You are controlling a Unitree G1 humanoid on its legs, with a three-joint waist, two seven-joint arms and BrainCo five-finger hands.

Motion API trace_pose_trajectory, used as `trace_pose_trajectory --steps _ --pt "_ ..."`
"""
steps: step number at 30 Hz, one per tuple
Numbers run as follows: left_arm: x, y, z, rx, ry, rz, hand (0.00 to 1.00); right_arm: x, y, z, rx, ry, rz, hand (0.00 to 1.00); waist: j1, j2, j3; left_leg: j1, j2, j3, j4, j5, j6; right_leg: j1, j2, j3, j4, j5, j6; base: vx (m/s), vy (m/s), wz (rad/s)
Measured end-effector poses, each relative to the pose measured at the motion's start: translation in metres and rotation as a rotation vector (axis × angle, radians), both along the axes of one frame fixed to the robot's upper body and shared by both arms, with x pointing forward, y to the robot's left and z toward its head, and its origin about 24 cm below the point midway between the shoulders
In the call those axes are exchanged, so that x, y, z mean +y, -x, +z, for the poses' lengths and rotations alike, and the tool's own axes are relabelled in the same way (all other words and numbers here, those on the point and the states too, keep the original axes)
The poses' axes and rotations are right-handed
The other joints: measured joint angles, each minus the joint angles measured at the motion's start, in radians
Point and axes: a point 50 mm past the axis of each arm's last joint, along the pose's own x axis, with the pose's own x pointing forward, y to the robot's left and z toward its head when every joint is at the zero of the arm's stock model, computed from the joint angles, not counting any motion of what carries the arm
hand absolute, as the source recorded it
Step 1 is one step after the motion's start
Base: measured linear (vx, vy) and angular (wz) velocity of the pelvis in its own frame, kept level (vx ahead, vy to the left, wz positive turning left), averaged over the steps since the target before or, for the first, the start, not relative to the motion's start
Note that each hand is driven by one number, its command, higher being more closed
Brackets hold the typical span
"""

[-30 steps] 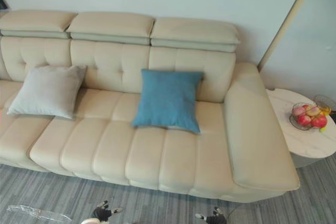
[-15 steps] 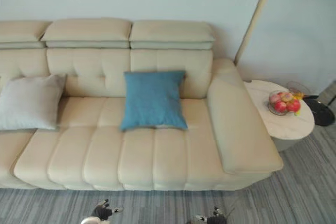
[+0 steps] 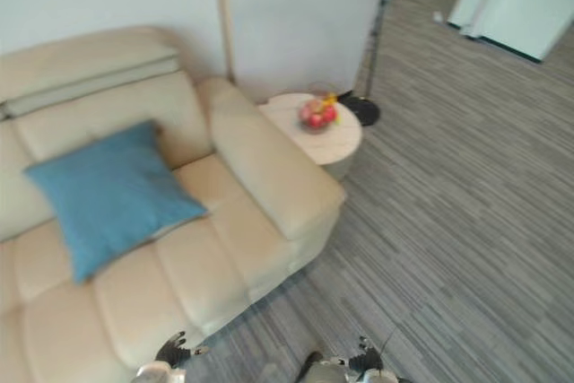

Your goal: Pick up cushions and gather them together orderly.

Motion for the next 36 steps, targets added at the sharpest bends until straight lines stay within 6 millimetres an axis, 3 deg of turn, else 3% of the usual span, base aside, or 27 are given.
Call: trace_pose_trajectory --steps 1,2,3,4,5,6,7,8,9,10,11,12,13,15,16,18,20,21,22,23,24,25,28,29,31,32,36 --pt "-0.009 -0.002 -0.001 -0.004 0.019 -0.016 0.00 -0.005 -0.009 0.004 -0.020 0.018 0.013 0.00 -0.006 0.037 0.014 0.004 0.027 0.035 -0.003 0.012 -0.016 -0.018 0.015 -0.039 0.013 -0.045 0.026 0.08 -0.174 -1.00" --pt "-0.010 -0.002 -0.001 -0.003 0.022 -0.020 0.00 -0.007 -0.010 0.004 -0.019 0.023 0.015 0.00 -0.003 0.047 0.022 0.016 0.040 0.059 -0.001 0.025 -0.034 -0.028 0.029 -0.036 0.022 -0.053 0.015 0.08 -0.173 -1.10" --pt "-0.009 -0.001 -0.001 0.000 0.021 -0.019 0.00 -0.007 -0.011 0.005 -0.022 0.023 0.016 0.00 -0.003 0.049 0.023 0.017 0.050 0.062 0.008 0.027 -0.039 -0.030 0.039 -0.029 0.023 -0.056 0.009 0.07 -0.161 -0.74" --pt "-0.008 0.002 -0.002 0.013 0.019 -0.013 0.00 -0.005 -0.016 0.006 -0.032 0.017 0.019 0.00 -0.004 0.046 0.024 0.013 0.086 0.061 0.066 0.037 -0.057 -0.034 0.067 -0.007 0.019 -0.061 0.002 0.11 -0.282 -0.83" --pt "-0.007 0.005 -0.003 0.017 0.026 0.019 0.00 -0.004 -0.015 0.005 -0.026 0.017 0.023 0.00 -0.004 0.037 0.025 0.002 0.154 0.053 0.201 0.048 -0.074 -0.028 0.105 0.029 0.004 -0.070 -0.011 0.13 -0.287 -0.90" --pt "-0.006 0.006 -0.003 0.019 0.031 0.036 0.00 -0.003 -0.015 0.005 -0.026 0.015 0.028 0.00 -0.004 0.036 0.024 -0.007 0.183 0.046 0.260 0.056 -0.069 -0.022 0.119 0.038 -0.001 -0.078 -0.025 0.17 -0.341 -1.24" --pt "-0.006 0.009 -0.004 0.029 0.040 0.068 0.00 0.001 -0.017 0.004 -0.027 0.010 0.043 0.00 -0.004 0.035 0.023 -0.047 0.255 -0.052 0.442 0.122 0.033 0.004 0.174 0.098 -0.031 -0.074 -0.041 0.10 -0.222 -0.89" --pt "-0.007 0.010 -0.004 0.028 0.048 0.080 0.00 0.002 -0.017 0.004 -0.027 0.010 0.050 0.00 -0.004 0.032 0.024 -0.067 0.265 -0.088 0.480 0.138 0.061 0.010 0.185 0.130 -0.038 -0.067 -0.040 0.12 -0.251 -1.32" --pt "-0.008 0.011 -0.004 0.023 0.058 0.113 0.00 0.003 -0.020 0.005 -0.032 0.011 0.064 0.00 0.008 0.029 0.022 -0.127 0.259 -0.234 0.573 0.123 0.097 0.020 0.218 0.195 -0.066 -0.058 -0.046 0.14 -0.168 -1.78" --pt "-0.010 0.008 -0.003 0.006 0.066 0.122 0.00 0.004 -0.026 0.006 -0.039 0.009 0.070 0.00 0.034 0.032 0.023 -0.190 0.158 -0.443 0.621 0.008 0.054 0.038 0.252 0.295 -0.113 -0.036 -0.054 0.20 -0.134 -2.44" --pt "-0.010 0.006 -0.003 -0.001 0.064 0.118 0.00 0.005 -0.025 0.005 -0.027 0.003 0.068 0.00 0.040 0.029 0.027 -0.229 0.065 -0.572 0.613 -0.064 0.025 0.084 0.267 0.341 -0.165 -0.017 -0.042 0.20 -0.074 -2.00" --pt "-0.010 0.006 -0.003 -0.002 0.065 0.117 0.00 0.006 -0.024 0.004 -0.020 0.000 0.067 0.00 0.040 0.027 0.029 -0.234 0.043 -0.596 0.602 -0.079 0.020 0.098 0.270 0.357 -0.177 -0.013 -0.041 0.23 -0.068 -1.58" --pt "-0.011 0.005 -0.002 -0.013 0.066 0.111 0.00 0.005 -0.016 0.001 0.004 -0.004 0.063 0.00 0.040 0.019 0.037 -0.239 -0.024 -0.656 0.514 -0.119 0.006 0.147 0.280 0.414 -0.201 -0.007 -0.045 0.24 -0.044 -1.28" --pt "-0.011 0.004 -0.001 -0.024 0.064 0.108 0.00 0.005 -0.012 0.000 0.009 -0.008 0.046 0.00 0.040 0.018 0.036 -0.274 -0.086 -0.735 0.385 -0.127 -0.003 0.165 0.297 0.479 -0.221 -0.010 -0.043 0.18 -0.012 -1.27" --pt "-0.011 0.001 0.000 -0.033 0.066 0.110 0.00 0.005 -0.014 0.001 -0.003 -0.008 0.043 0.00 0.042 0.019 0.036 -0.325 -0.130 -0.823 0.265 -0.123 -0.002 0.164 0.313 0.527 -0.242 -0.009 -0.043 0.13 0.018 -1.10" --pt "-0.012 -0.004 0.002 -0.052 0.070 0.113 0.00 0.009 -0.012 0.000 0.000 -0.021 0.041 0.00 0.050 0.015 0.041 -0.390 -0.186 -0.954 0.180 -0.107 0.017 0.178 0.330 0.589 -0.246 -0.009 -0.043 0.27 0.040 -1.27" --pt "-0.013 -0.008 0.003 -0.064 0.070 0.116 0.00 0.010 -0.013 0.000 -0.003 -0.022 0.042 0.00 0.061 0.016 0.040 -0.404 -0.210 -1.019 0.165 -0.090 0.043 0.192 0.340 0.642 -0.237 -0.017 -0.032 0.25 0.067 -1.13" --pt "-0.017 -0.008 0.002 -0.063 0.079 0.117 0.00 0.013 -0.011 0.000 -0.002 -0.030 0.041 0.00 0.075 0.020 0.038 -0.401 -0.205 -1.000 0.164 -0.067 0.072 0.194 0.352 0.687 -0.219 -0.040 -0.024 0.21 0.096 -1.08" --pt "-0.017 -0.008 0.002 -0.062 0.081 0.117 0.00 0.014 -0.010 -0.001 -0.004 -0.034 0.041 0.00 0.080 0.023 0.036 -0.398 -0.199 -0.982 0.163 -0.056 0.073 0.195 0.358 0.701 -0.206 -0.052 -0.021 0.31 0.169 -1.10" --pt "-0.019 -0.006 0.001 -0.057 0.087 0.120 0.00 0.020 -0.010 0.000 -0.023 -0.053 0.032 0.00 0.082 0.043 0.024 -0.373 -0.166 -0.925 0.140 0.011 0.053 0.190 0.378 0.731 -0.142 -0.110 -0.020 0.34 0.187 -1.00" --pt "-0.014 -0.001 0.001 -0.046 0.074 0.124 0.00 0.030 -0.006 -0.002 -0.024 -0.084 0.032 0.00 0.084 0.010 0.002 -0.332 -0.169 -0.859 0.109 0.005 0.064 0.158 0.340 0.712 -0.041 -0.212 0.026 0.36 0.196 -1.10" --pt "-0.013 0.000 0.001 -0.050 0.072 0.129 0.00 0.036 -0.006 -0.002 -0.027 -0.100 0.032 0.00 0.090 0.000 -0.002 -0.325 -0.171 -0.832 0.096 0.002 0.069 0.145 0.311 0.674 -0.008 -0.230 0.041 0.24 0.143 -0.89" --pt "-0.007 -0.001 0.002 -0.052 0.064 0.148 0.00 0.052 -0.011 -0.002 -0.041 -0.147 0.026 0.00 0.104 -0.026 -0.012 -0.273 -0.168 -0.751 0.078 -0.009 0.086 0.122 0.252 0.577 0.037 -0.221 0.071 0.22 0.098 -0.85" --pt "-0.009 -0.001 0.001 -0.052 0.069 0.149 0.00 0.053 -0.012 -0.002 -0.044 -0.157 0.020 0.00 0.105 -0.020 -0.008 -0.227 -0.155 -0.711 0.059 -0.014 0.093 0.113 0.230 0.498 0.079 -0.231 0.091 0.18 0.019 -0.88" --pt "-0.011 0.002 0.000 -0.036 0.067 0.123 0.00 0.053 -0.012 -0.002 -0.042 -0.161 0.018 0.00 0.103 -0.009 -0.004 -0.182 -0.144 -0.668 0.050 -0.014 0.093 0.119 0.139 0.307 0.085 -0.244 0.077 0.18 0.000 -0.96" --pt "-0.010 0.001 0.000 -0.033 0.062 0.107 0.00 0.053 -0.013 -0.002 -0.040 -0.161 0.021 0.00 0.105 -0.021 -0.010 -0.165 -0.131 -0.637 0.074 -0.037 0.080 0.112 0.081 0.196 0.005 -0.167 0.069 0.18 -0.052 -0.97" --pt "-0.017 0.001 -0.002 -0.014 0.073 0.060 0.00 0.038 -0.009 -0.004 -0.018 -0.122 0.018 0.00 0.103 0.017 -0.027 -0.155 -0.057 -0.570 0.079 -0.057 0.064 0.114 0.196 0.241 -0.106 -0.080 0.038 0.21 -0.134 -1.15"
